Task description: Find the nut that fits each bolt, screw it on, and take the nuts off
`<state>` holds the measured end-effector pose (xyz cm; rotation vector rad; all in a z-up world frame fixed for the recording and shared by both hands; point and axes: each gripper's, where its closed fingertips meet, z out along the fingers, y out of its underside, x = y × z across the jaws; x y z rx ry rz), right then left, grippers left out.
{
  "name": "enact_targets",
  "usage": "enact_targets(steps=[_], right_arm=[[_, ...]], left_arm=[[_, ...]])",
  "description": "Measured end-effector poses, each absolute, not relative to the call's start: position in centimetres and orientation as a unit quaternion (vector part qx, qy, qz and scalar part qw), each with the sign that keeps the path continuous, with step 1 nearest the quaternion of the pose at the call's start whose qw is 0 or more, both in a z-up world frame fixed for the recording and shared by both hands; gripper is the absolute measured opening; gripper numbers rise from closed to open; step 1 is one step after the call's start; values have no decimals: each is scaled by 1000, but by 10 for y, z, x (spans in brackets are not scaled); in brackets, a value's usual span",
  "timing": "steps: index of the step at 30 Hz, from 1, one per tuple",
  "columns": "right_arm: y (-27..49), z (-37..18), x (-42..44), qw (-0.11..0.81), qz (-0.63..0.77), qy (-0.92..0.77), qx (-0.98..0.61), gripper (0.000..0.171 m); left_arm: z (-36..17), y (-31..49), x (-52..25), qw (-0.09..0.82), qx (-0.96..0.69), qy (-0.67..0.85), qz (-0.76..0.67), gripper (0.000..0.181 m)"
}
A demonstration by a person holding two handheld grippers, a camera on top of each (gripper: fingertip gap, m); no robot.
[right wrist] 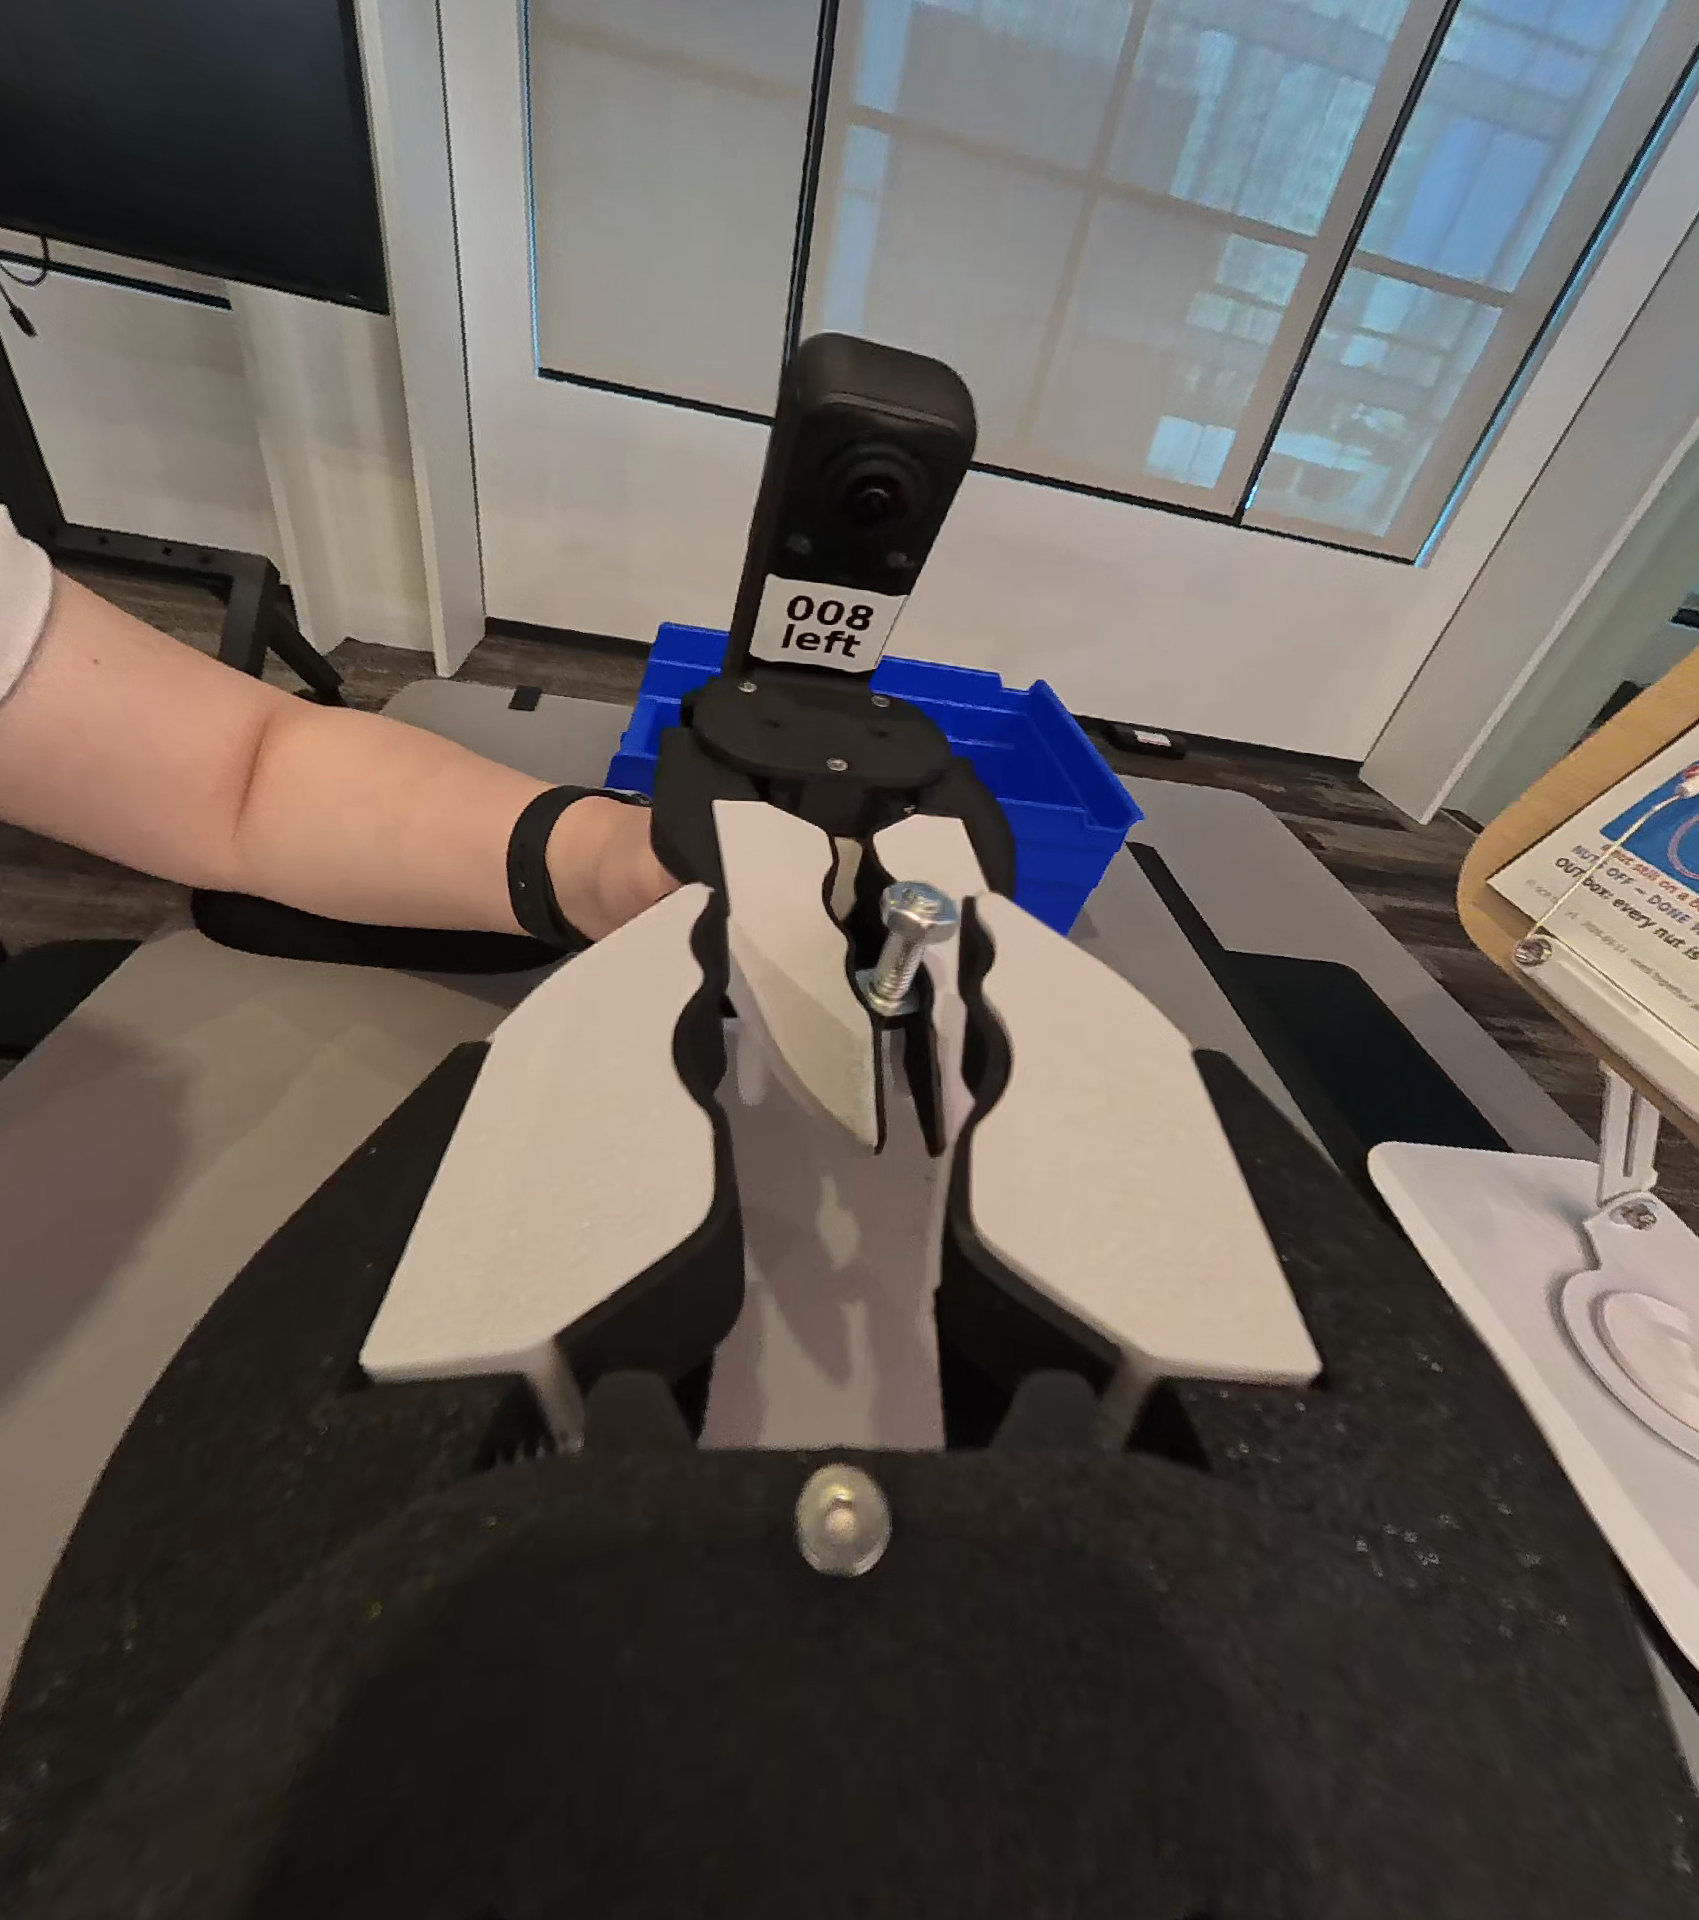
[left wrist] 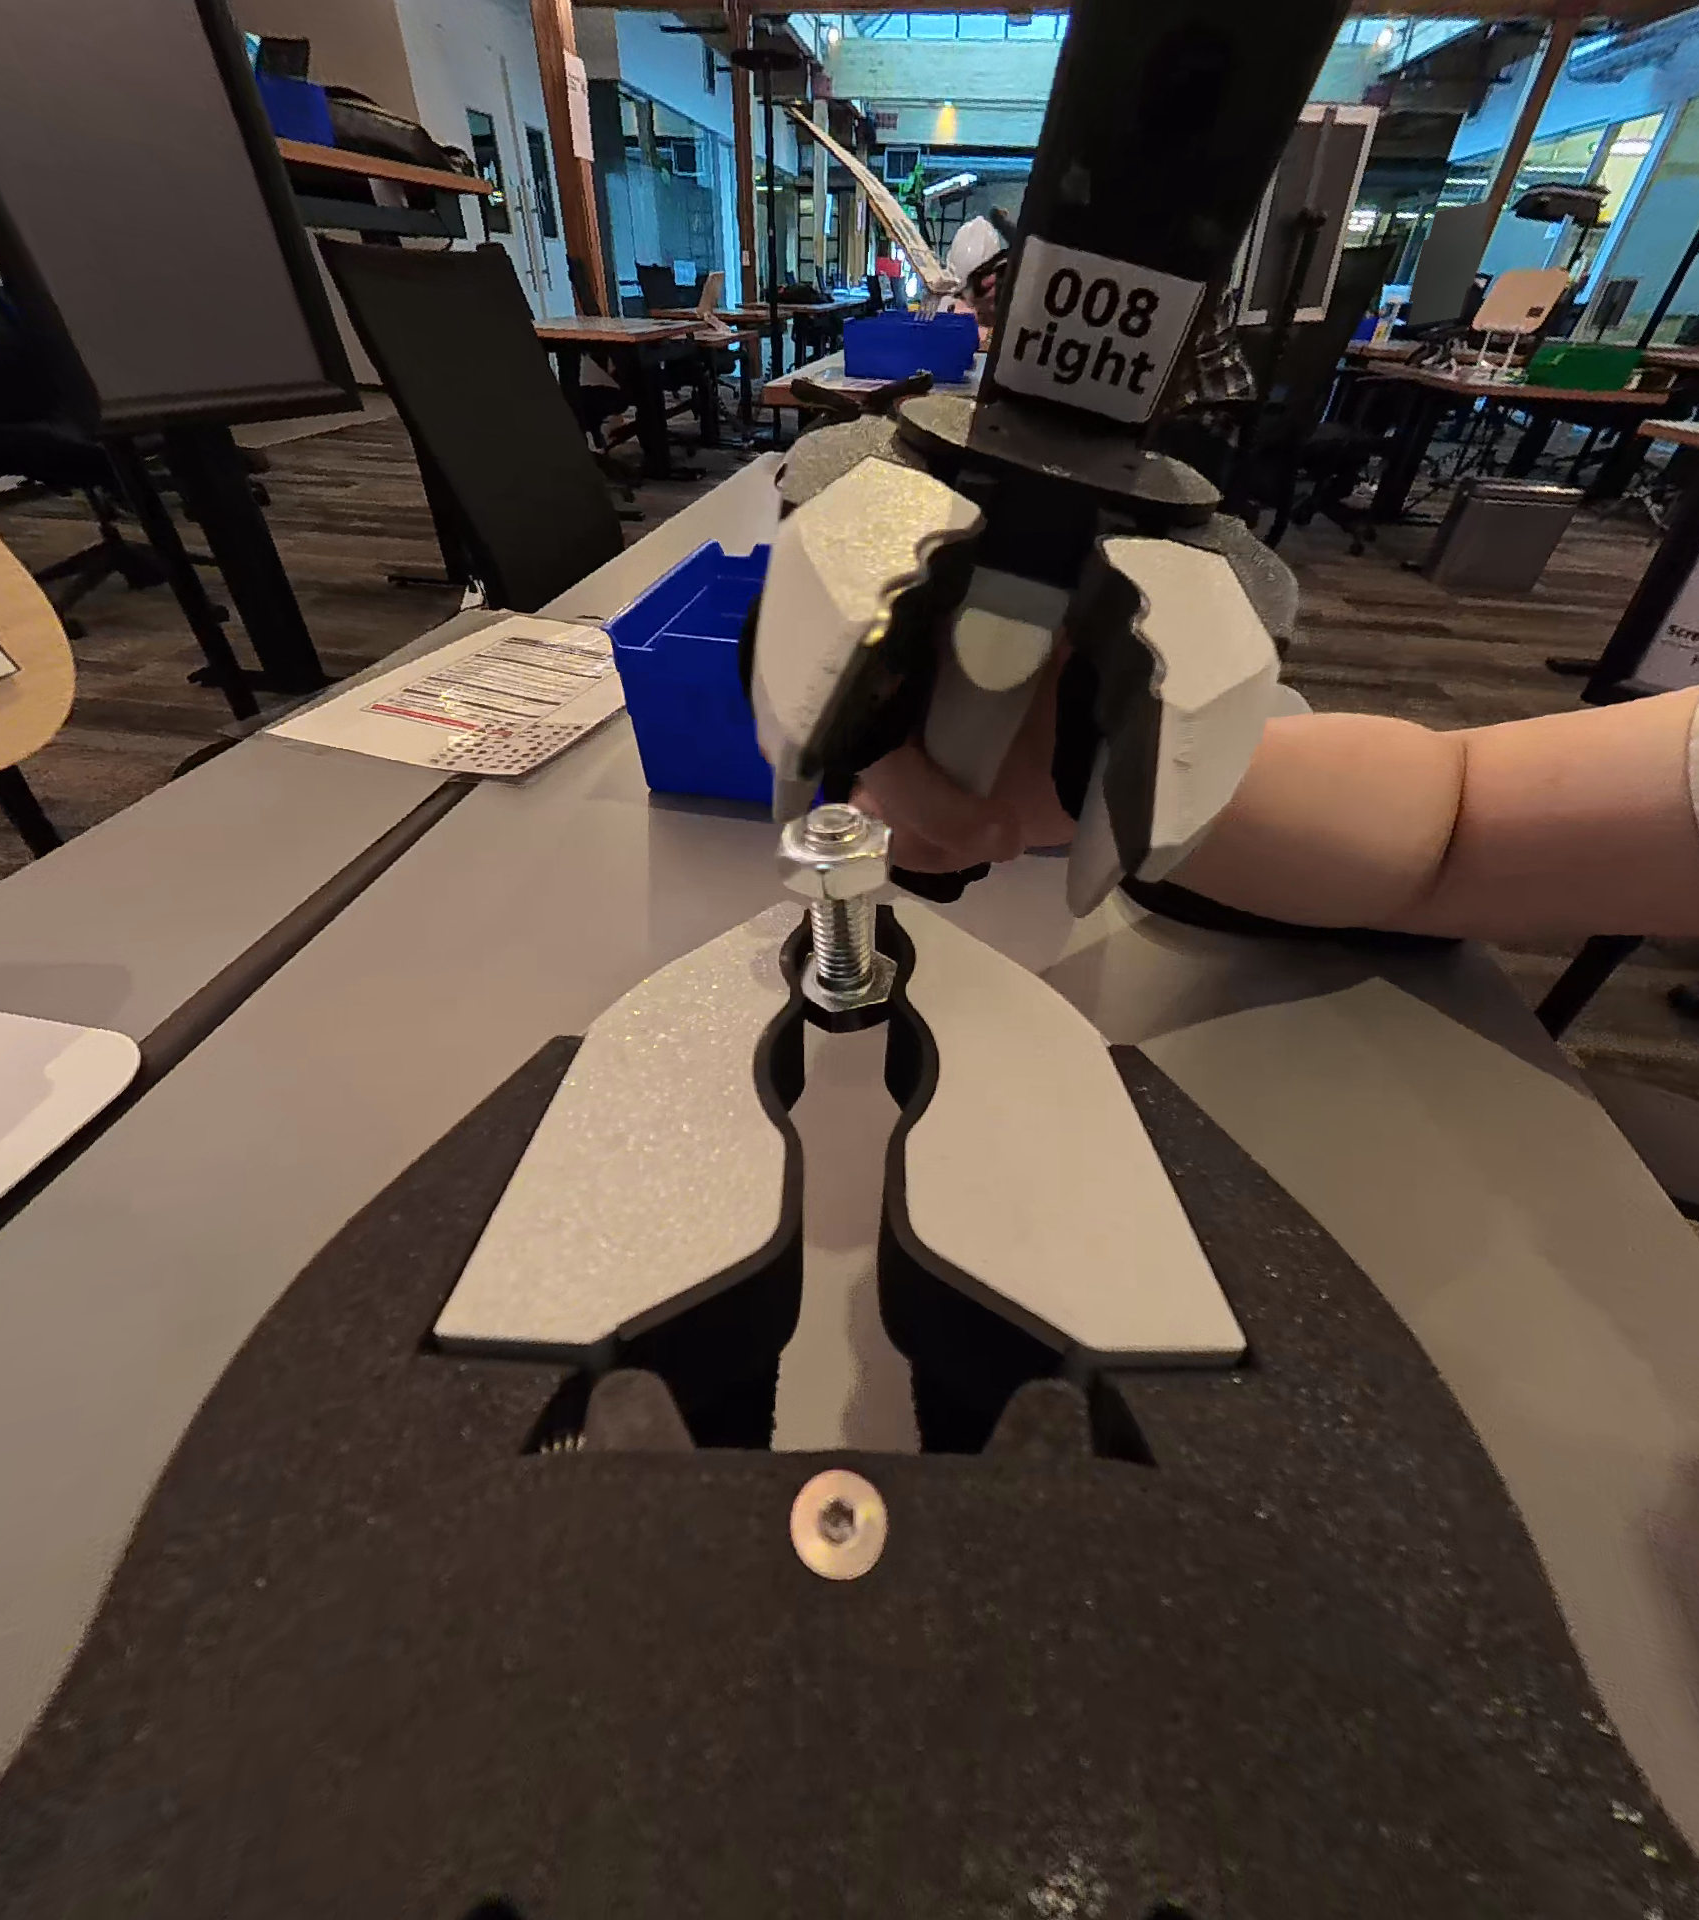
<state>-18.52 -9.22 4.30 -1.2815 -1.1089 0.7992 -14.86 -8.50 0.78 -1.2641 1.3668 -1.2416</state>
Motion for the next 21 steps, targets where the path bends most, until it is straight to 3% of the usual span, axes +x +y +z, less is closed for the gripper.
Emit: enact_targets(steps=[7, 11, 16, 21], right_arm=[[-95, 33, -195, 586, 325, -497, -552, 49], [-97, 39, -189, 586, 330, -497, -548, 35], [-90, 41, -188, 604, 324, -476, -550, 47], [-94, 35, -193, 592, 320, -495, -549, 47]], left_arm=[[8, -89, -147, 442, -499, 560, -492, 10], [11, -81, -151, 447, -508, 546, -495, 10], [7, -89, -147, 438, -503, 559, -493, 10], [6, -89, -146, 439, -505, 560, -488, 10]])
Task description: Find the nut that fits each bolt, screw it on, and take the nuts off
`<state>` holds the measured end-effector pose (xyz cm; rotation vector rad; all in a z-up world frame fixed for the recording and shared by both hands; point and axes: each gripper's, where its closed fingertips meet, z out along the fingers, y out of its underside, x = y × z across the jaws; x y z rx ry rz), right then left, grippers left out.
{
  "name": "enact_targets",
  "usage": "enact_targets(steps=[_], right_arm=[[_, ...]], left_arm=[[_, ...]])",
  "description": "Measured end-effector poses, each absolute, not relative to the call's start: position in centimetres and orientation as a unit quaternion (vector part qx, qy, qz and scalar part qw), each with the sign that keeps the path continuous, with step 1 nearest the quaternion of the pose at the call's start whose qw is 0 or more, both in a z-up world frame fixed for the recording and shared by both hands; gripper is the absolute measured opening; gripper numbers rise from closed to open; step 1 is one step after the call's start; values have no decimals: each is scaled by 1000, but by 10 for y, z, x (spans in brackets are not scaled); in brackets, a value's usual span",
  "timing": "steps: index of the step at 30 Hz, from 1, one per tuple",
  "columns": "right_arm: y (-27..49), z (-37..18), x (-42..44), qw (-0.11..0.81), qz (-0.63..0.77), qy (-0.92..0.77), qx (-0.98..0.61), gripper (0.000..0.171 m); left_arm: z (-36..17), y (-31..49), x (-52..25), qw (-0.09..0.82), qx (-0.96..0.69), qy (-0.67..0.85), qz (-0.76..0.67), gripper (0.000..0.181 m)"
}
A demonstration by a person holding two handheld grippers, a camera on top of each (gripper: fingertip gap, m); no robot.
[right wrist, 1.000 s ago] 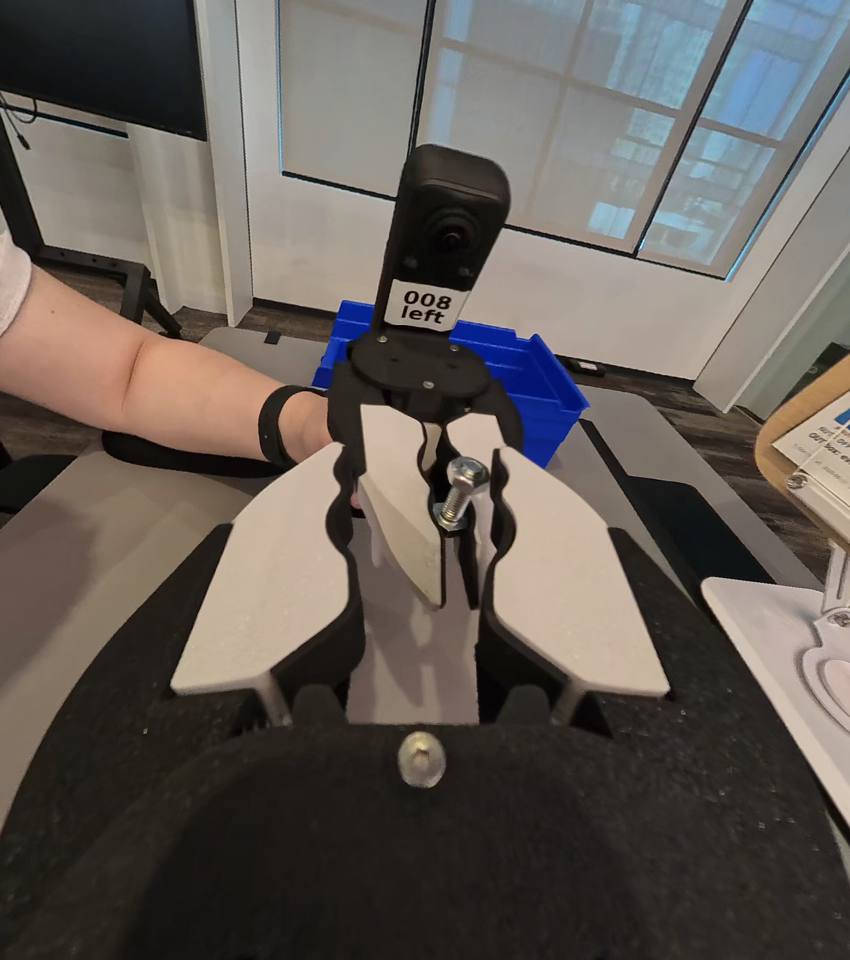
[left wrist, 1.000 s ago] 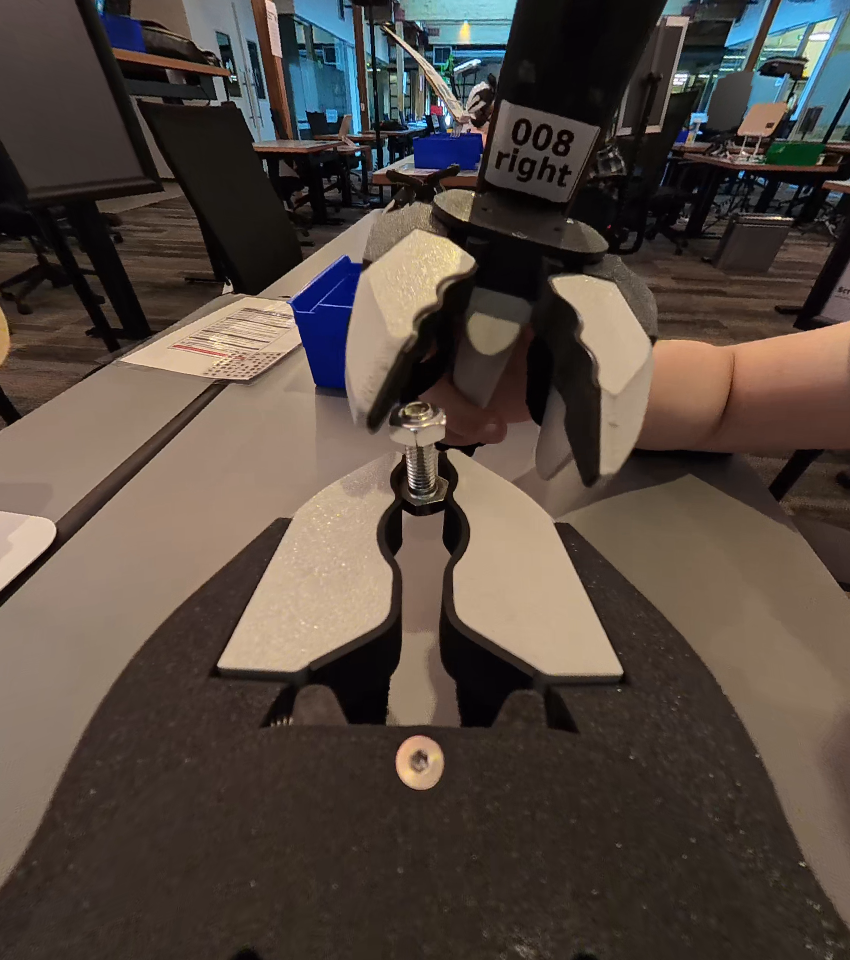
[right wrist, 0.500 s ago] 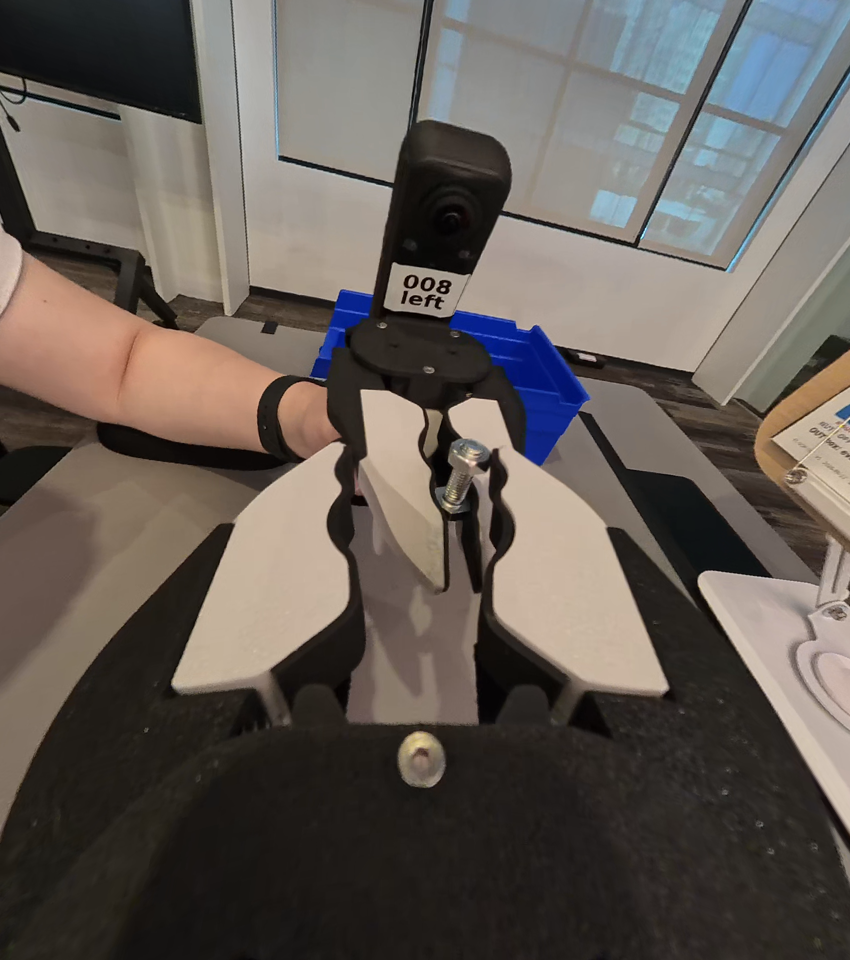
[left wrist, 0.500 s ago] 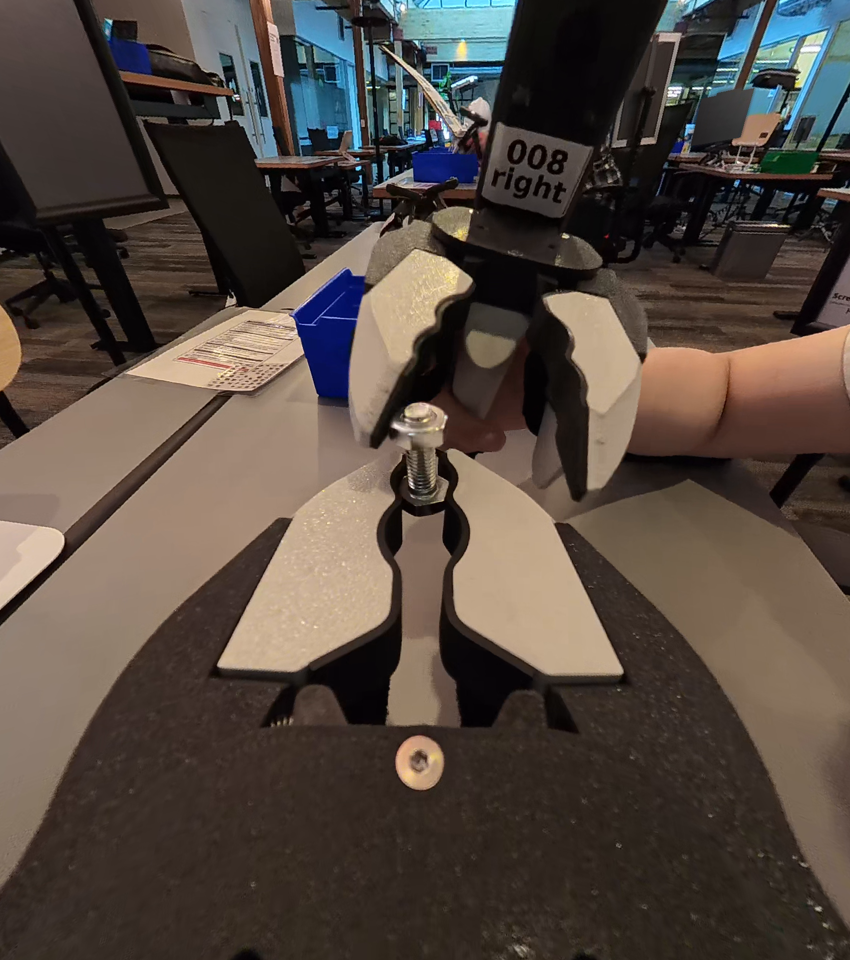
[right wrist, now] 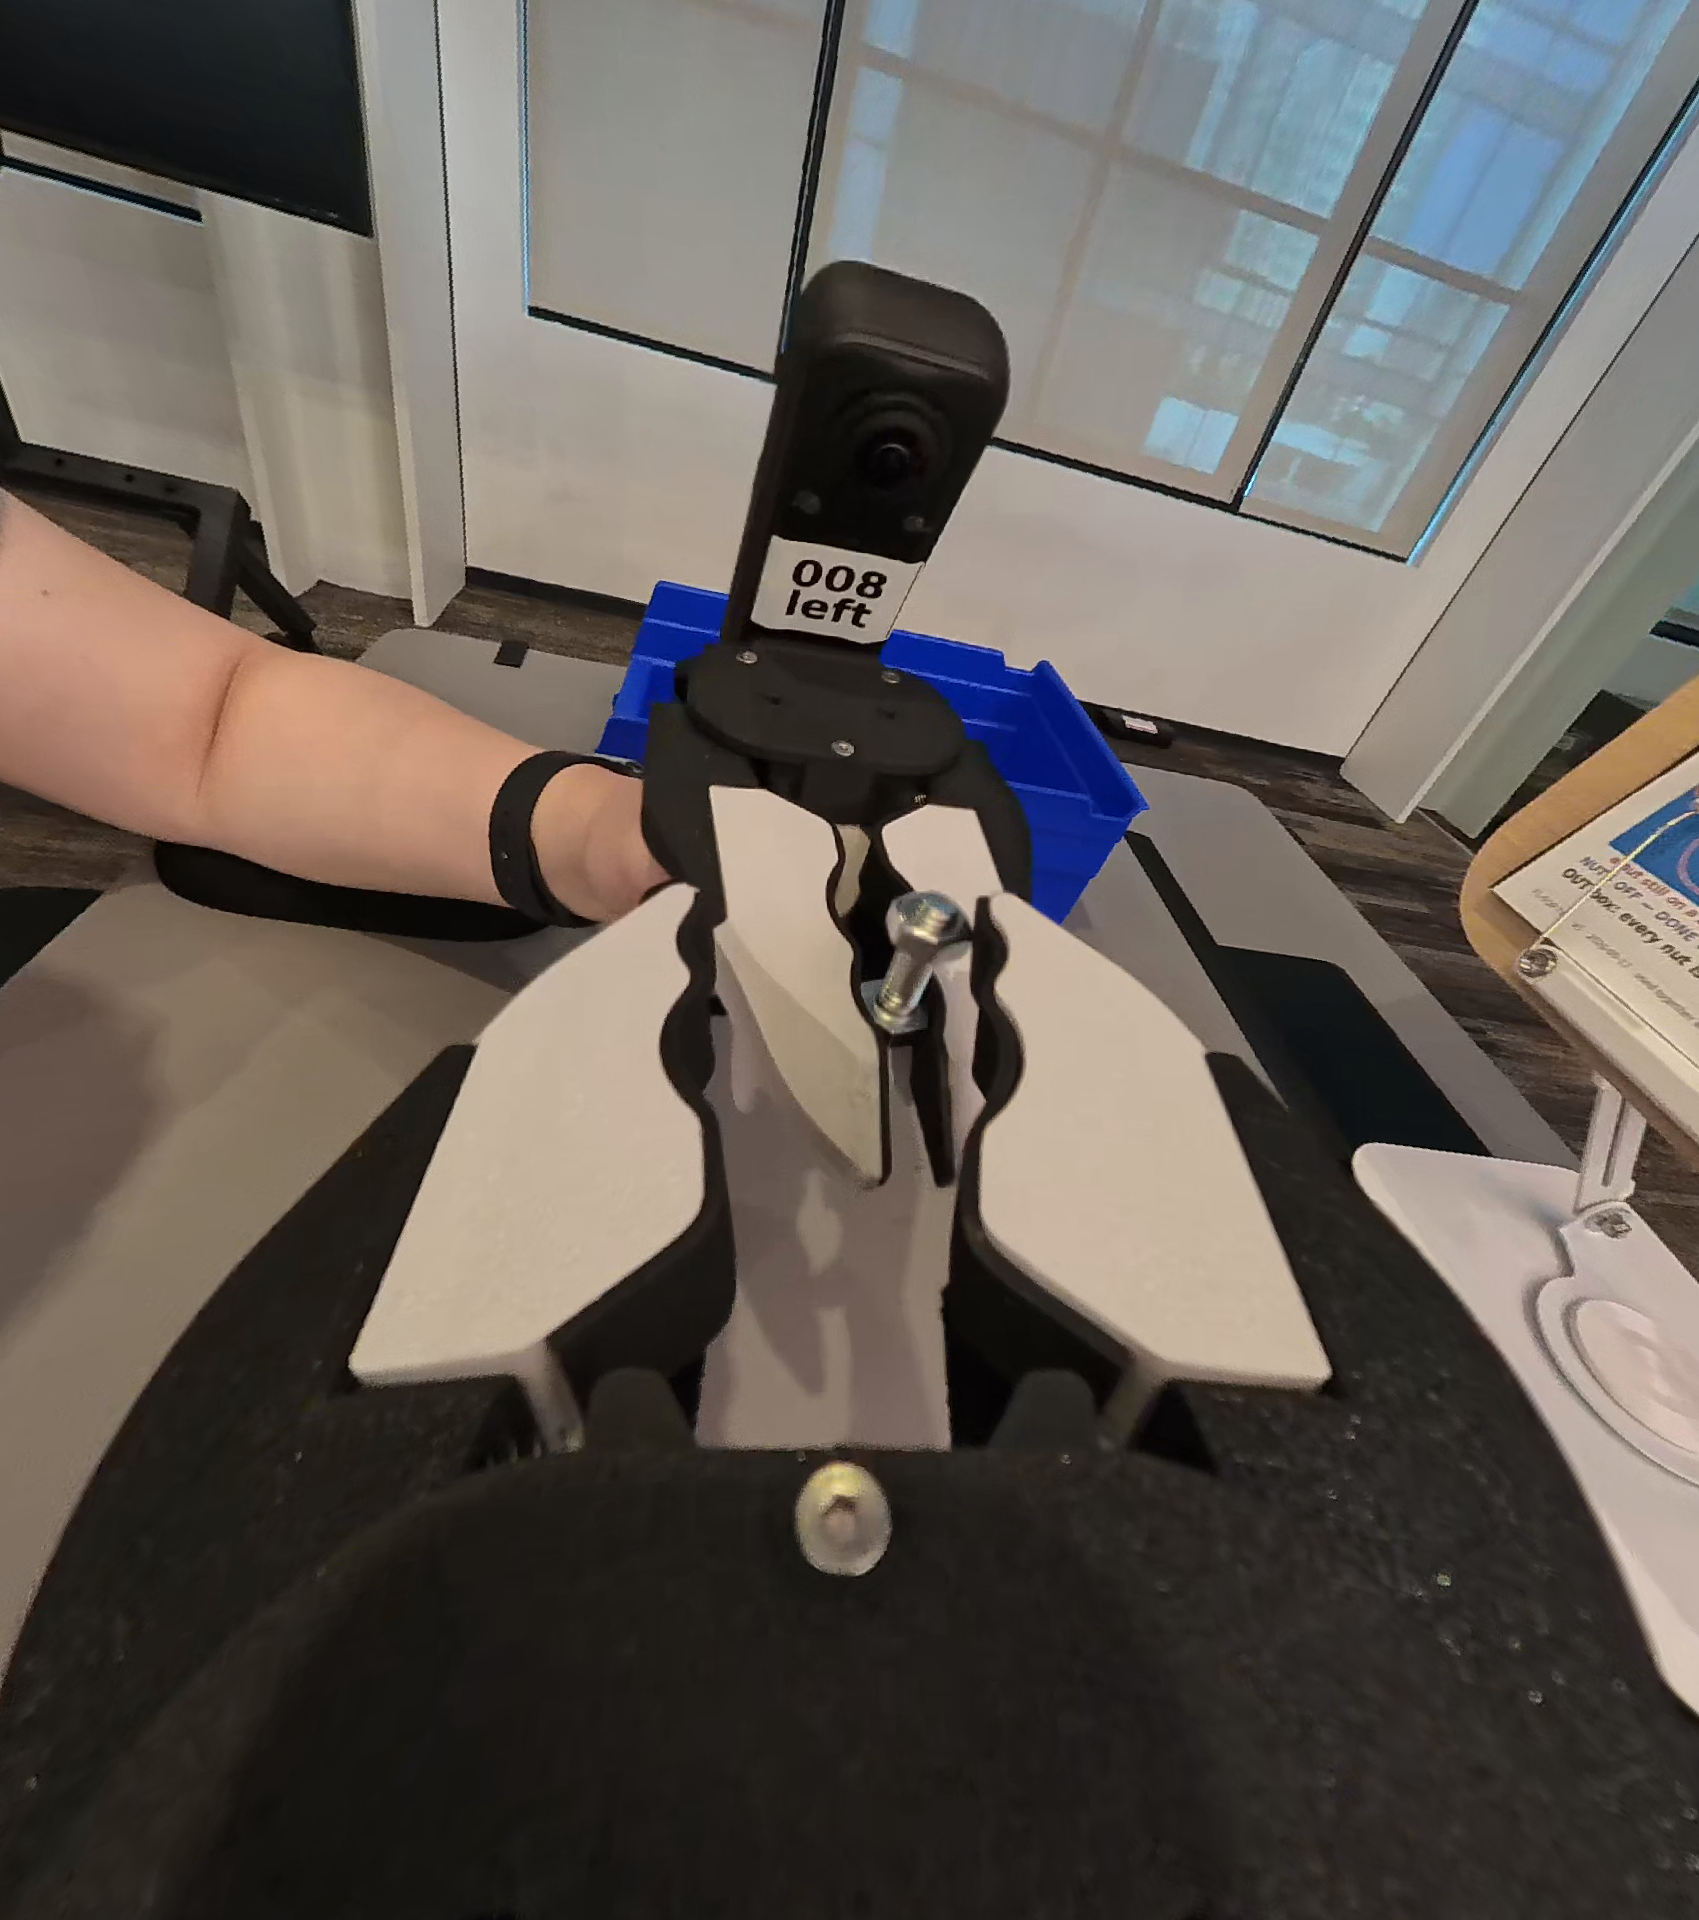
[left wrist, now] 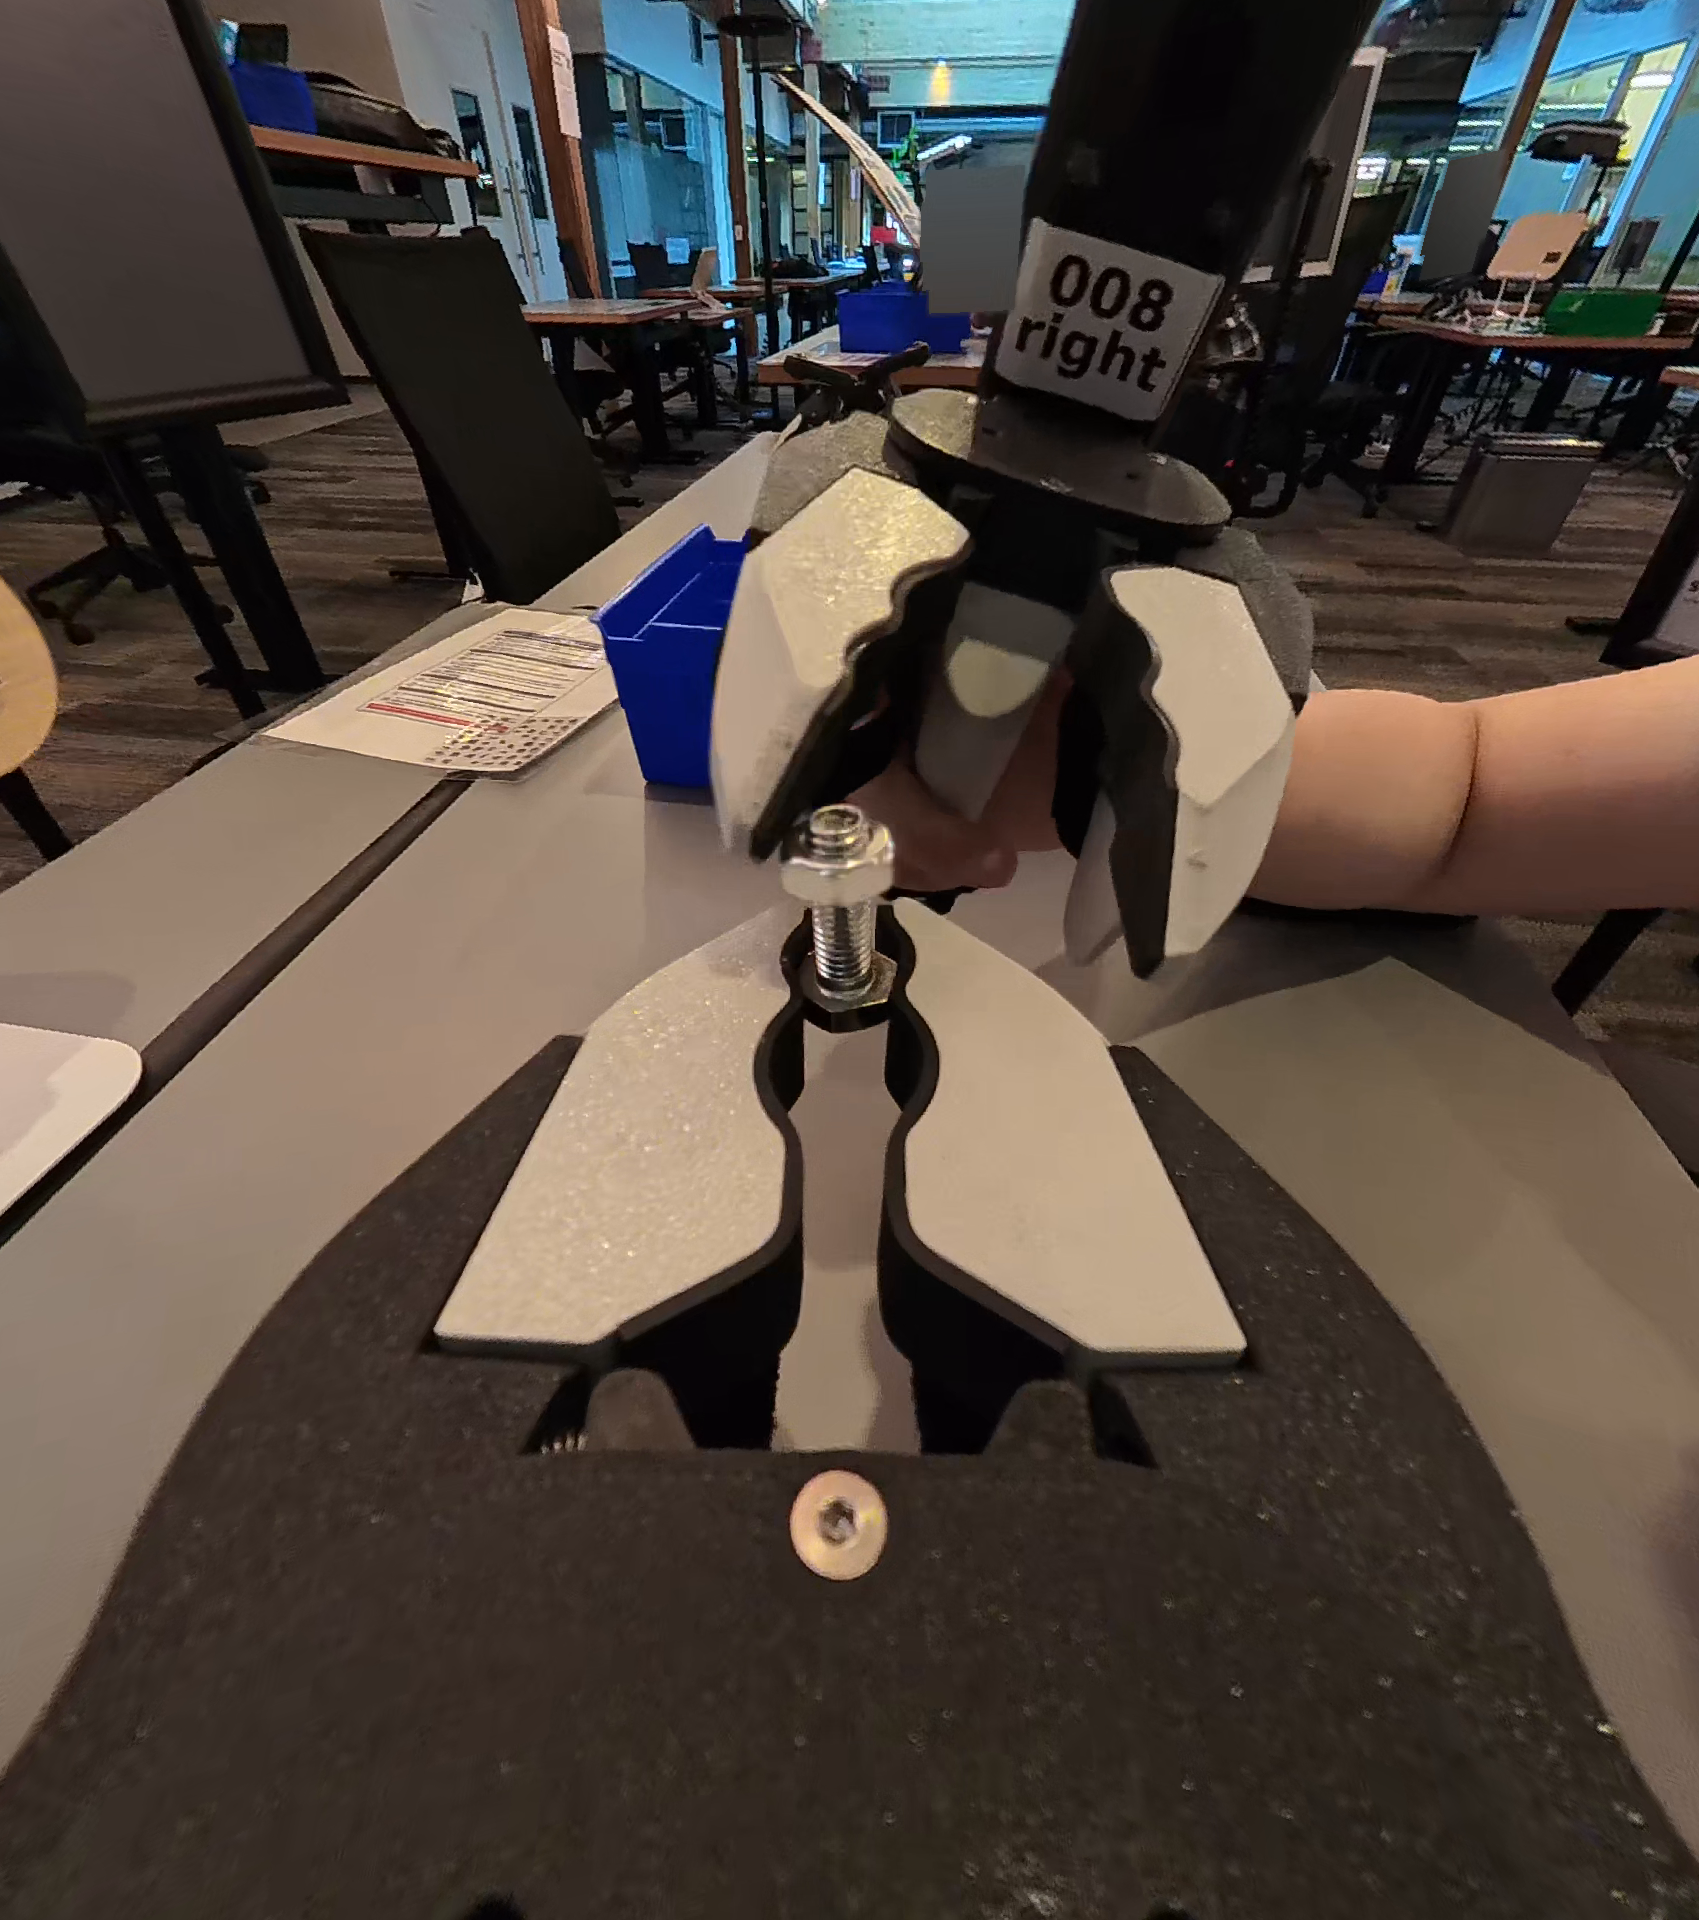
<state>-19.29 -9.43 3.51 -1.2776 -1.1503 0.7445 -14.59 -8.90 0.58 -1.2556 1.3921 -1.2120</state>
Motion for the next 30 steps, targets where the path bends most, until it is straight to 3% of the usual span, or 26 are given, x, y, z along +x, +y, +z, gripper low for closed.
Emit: enact_targets(steps=[4, 12, 25, 30], right_arm=[[-95, 42, -184, 592, 336, -489, -546, 29], [-94, 37, -192, 592, 335, -486, -549, 44], [-81, 34, -178, 568, 396, -437, -575, 18], [-83, 34, -181, 555, 438, -419, -570, 16]], left_arm=[[10, -82, -150, 440, -512, 544, -498, 10], [3, -92, -143, 431, -508, 564, -488, 10], [13, -89, -148, 437, -505, 548, -504, 10], [12, -92, -146, 434, -500, 552, -506, 10]])
